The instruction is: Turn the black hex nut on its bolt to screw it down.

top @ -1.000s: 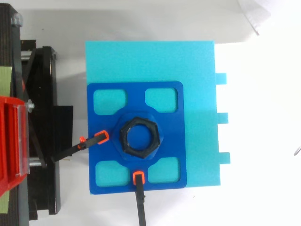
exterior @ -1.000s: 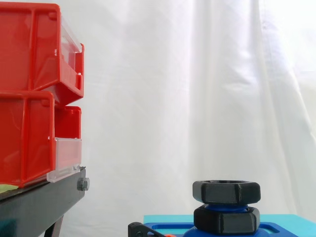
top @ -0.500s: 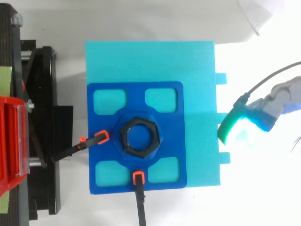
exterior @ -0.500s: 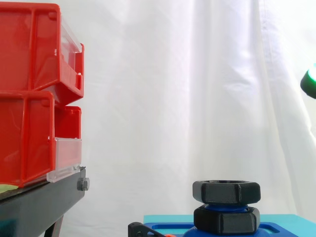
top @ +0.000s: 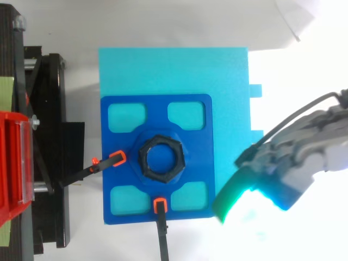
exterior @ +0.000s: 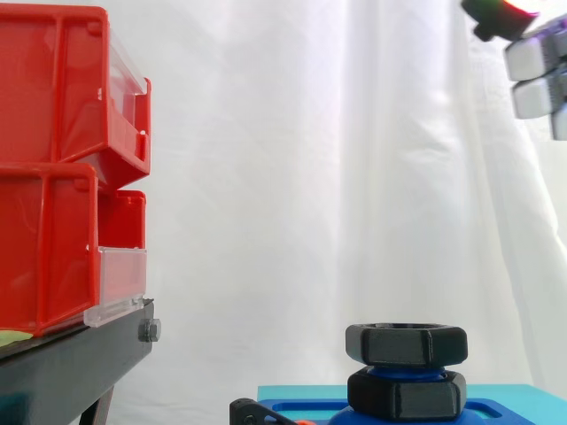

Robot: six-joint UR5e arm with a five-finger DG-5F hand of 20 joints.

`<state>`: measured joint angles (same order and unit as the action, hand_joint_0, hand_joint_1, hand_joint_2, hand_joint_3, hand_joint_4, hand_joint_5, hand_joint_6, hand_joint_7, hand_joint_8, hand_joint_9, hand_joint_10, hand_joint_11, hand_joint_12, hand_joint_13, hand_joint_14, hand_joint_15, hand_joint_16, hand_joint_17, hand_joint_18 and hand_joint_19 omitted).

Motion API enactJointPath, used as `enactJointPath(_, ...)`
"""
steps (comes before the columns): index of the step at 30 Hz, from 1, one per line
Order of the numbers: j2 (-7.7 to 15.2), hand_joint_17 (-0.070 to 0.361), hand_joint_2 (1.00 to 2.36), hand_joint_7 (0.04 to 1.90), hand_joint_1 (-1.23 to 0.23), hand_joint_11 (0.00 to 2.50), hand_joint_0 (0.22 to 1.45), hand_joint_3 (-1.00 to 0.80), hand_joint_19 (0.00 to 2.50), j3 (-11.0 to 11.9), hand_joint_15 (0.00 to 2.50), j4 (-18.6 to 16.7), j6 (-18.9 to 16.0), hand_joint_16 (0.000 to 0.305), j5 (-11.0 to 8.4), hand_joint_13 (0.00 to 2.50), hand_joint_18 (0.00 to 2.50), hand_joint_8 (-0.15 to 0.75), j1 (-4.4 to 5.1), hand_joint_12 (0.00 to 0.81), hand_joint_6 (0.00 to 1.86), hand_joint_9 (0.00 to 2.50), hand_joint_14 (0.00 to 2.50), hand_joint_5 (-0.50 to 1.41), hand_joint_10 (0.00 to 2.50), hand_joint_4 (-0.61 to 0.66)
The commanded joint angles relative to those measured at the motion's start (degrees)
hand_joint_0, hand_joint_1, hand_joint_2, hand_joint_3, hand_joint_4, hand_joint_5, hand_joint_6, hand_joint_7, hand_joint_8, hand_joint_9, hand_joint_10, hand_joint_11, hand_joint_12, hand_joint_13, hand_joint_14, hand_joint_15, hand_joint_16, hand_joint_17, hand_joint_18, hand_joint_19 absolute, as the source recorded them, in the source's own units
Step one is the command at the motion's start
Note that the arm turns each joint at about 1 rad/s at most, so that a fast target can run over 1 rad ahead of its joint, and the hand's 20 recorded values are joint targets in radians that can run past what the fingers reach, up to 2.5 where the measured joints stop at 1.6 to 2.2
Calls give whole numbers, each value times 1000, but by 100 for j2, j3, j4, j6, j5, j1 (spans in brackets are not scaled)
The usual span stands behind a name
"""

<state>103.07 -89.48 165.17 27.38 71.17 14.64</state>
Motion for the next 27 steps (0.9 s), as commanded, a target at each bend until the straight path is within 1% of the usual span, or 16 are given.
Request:
enactJointPath(1, 371, 96, 1000, 788, -483, 286, 491, -500, 419, 405, 210, 165, 198, 43, 63, 572, 488, 235, 13, 276, 502, 595, 8, -184, 9, 237)
enactJointPath(4, 512, 96, 1000, 787, -481, 286, 493, -500, 420, 536, 211, 323, 215, 43, 116, 574, 490, 239, 13, 274, 502, 599, 8, -183, 9, 243)
enactJointPath(6, 697, 96, 1000, 788, -479, 290, 493, -500, 422, 739, 214, 411, 206, 43, 125, 580, 492, 237, 13, 277, 502, 605, 10, -182, 9, 245)
enactJointPath(10, 864, 96, 1000, 788, -477, 289, 494, -500, 420, 932, 209, 367, 286, 43, 151, 585, 494, 239, 22, 277, 502, 605, 8, -181, 9, 248)
enactJointPath(14, 899, 96, 1000, 789, -474, 295, 496, -500, 422, 941, 210, 200, 488, 43, 143, 585, 500, 239, 22, 277, 502, 611, 8, -180, 9, 248)
enactJointPath(17, 908, 96, 1000, 786, -474, 292, 496, -500, 418, 941, 211, 15, 734, 43, 125, 586, 502, 240, 31, 277, 502, 611, 8, -179, 9, 251)
enactJointPath(21, 908, 96, 1000, 788, -474, 297, 497, -500, 422, 941, 215, -125, 936, 43, 125, 588, 503, 240, 31, 277, 502, 614, 8, -178, 9, 252)
enactJointPath(24, 916, 96, 1000, 787, -473, 285, 498, -500, 419, 941, 212, -248, 1156, 42, 116, 588, 504, 241, 39, 277, 502, 617, 8, -178, 9, 253)
enactJointPath(27, 1039, 96, 1000, 787, -475, 293, 495, -500, 419, 941, 214, -363, 1358, 43, 143, 587, 504, 242, 39, 278, 502, 618, 8, -178, 9, 252)
